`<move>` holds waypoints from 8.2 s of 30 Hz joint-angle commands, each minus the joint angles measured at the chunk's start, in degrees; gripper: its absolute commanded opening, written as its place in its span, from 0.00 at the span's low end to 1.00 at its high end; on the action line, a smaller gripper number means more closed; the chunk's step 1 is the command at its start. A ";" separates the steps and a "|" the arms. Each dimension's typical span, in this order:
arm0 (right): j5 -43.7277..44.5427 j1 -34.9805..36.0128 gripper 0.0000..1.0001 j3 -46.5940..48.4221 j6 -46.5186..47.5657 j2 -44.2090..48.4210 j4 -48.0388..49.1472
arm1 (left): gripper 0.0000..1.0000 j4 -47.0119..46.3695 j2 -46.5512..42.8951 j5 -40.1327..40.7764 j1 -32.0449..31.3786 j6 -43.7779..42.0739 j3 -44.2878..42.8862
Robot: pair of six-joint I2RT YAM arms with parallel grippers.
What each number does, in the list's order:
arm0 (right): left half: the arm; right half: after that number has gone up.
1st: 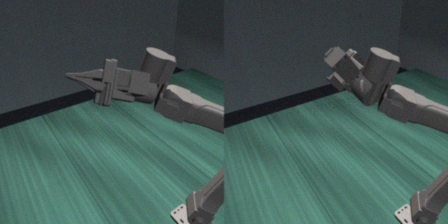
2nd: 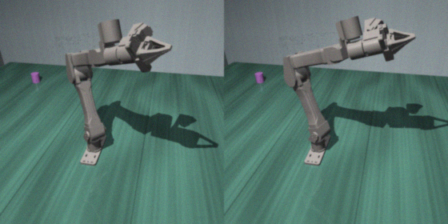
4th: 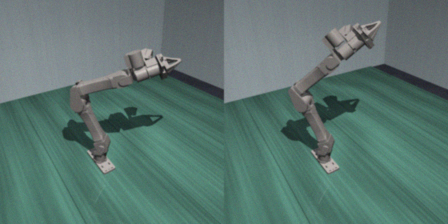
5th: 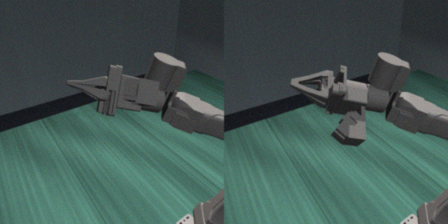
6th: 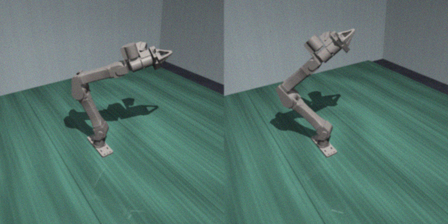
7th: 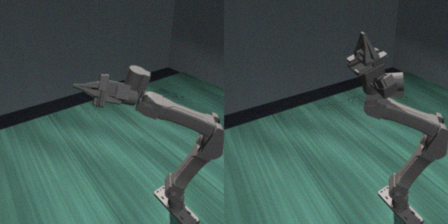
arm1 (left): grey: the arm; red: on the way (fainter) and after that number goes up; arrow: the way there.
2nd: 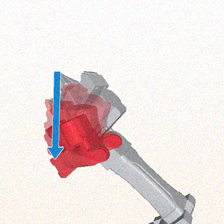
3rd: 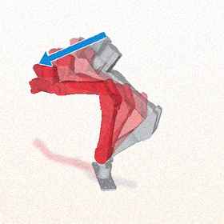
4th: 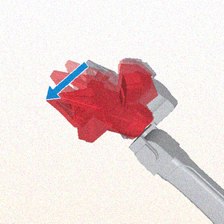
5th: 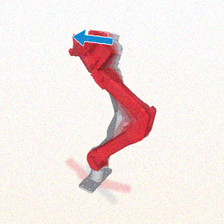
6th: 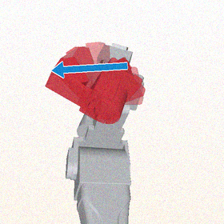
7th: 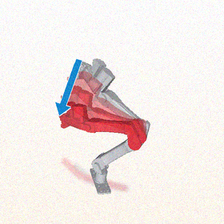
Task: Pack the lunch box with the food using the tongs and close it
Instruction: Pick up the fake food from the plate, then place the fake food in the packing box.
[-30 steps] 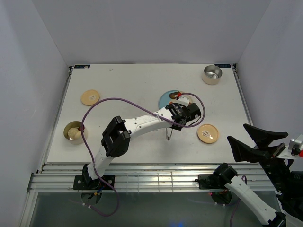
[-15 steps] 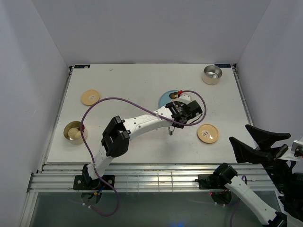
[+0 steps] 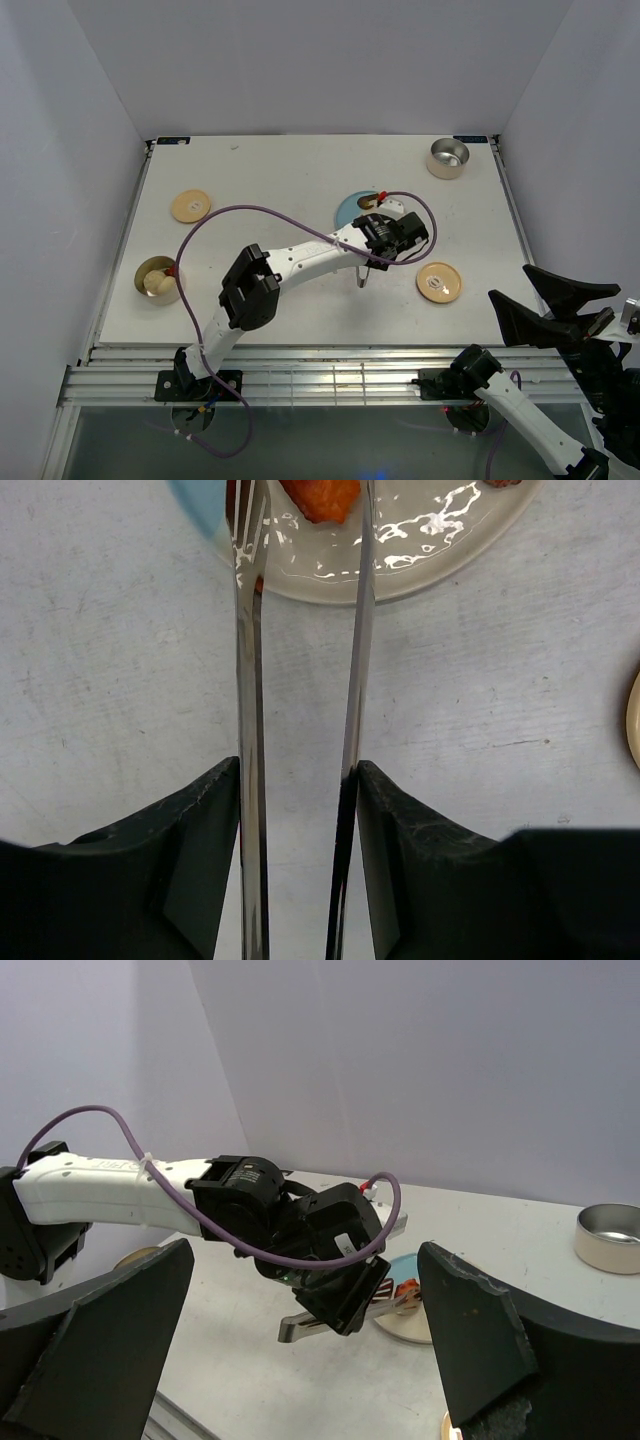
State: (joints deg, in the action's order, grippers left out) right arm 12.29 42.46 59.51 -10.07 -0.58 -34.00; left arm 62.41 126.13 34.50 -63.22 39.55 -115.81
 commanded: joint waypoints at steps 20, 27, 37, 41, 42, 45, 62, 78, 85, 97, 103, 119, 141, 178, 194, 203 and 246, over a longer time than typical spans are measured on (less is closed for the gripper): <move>2.03 0.17 0.99 2.63 1.10 7.96 -1.07 | 0.57 1.04 2.02 0.57 1.78 0.44 -4.51; 2.56 0.17 0.99 2.81 1.28 8.22 -1.16 | 0.55 3.15 3.07 1.09 1.70 0.70 -6.62; 2.30 0.17 0.99 3.34 1.19 7.96 -1.07 | 0.55 5.97 2.81 3.38 1.70 1.94 -6.89; 2.21 0.08 0.98 3.60 1.19 7.96 -0.98 | 0.56 5.00 3.78 1.80 1.87 0.71 -7.85; 2.21 0.17 0.99 3.69 1.28 7.96 -1.07 | 0.56 5.00 4.04 1.71 1.87 0.53 -8.64; 2.38 0.17 0.99 4.04 1.19 7.96 -1.24 | 0.56 3.69 4.48 -0.04 1.87 -0.70 -9.08; 3.18 0.17 0.99 5.09 1.45 8.49 -2.04 | 0.45 2.10 2.99 -1.89 1.87 -1.14 -7.15; 3.17 0.17 0.99 3.78 1.28 8.49 -1.16 | 0.24 2.19 -1.84 0.56 1.87 -0.79 -5.39; 3.26 0.17 0.99 3.51 1.19 8.58 -1.16 | 0.24 2.10 -3.60 2.06 1.87 -1.58 -7.50; 3.70 0.17 0.99 3.51 1.45 8.58 -1.33 | 0.23 2.10 -4.66 3.29 1.87 -2.28 -7.50; 3.79 0.17 0.99 4.22 1.54 8.40 -1.69 | 0.41 2.80 -4.48 3.64 1.61 -5.09 -7.59; 3.79 0.17 0.99 3.78 1.63 8.22 -1.51 | 0.53 2.63 -2.47 2.94 0.91 -5.80 -4.60; 3.35 0.17 0.99 3.78 0.92 8.23 -1.77 | 0.57 0.78 -1.50 1.45 -0.50 -6.15 -3.11; 4.67 0.17 0.99 6.85 1.36 8.93 -4.06 | 0.55 0.52 2.90 1.36 -0.76 -9.32 -7.06; 4.76 0.17 0.99 7.03 1.54 9.02 -4.06 | 0.48 0.25 3.16 0.39 0.47 -9.84 -6.01; 4.67 0.17 0.99 7.29 1.45 9.02 -4.15 | 0.42 0.52 2.11 -0.31 0.47 -9.76 -6.01; 5.55 0.26 0.99 6.33 3.30 9.72 -3.62 | 0.36 14.14 -27.67 16.83 16.54 -0.28 10.58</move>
State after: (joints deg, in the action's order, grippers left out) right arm 16.80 42.46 65.58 -8.29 -0.45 -39.29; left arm 74.13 106.87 47.46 -49.10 34.76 -109.80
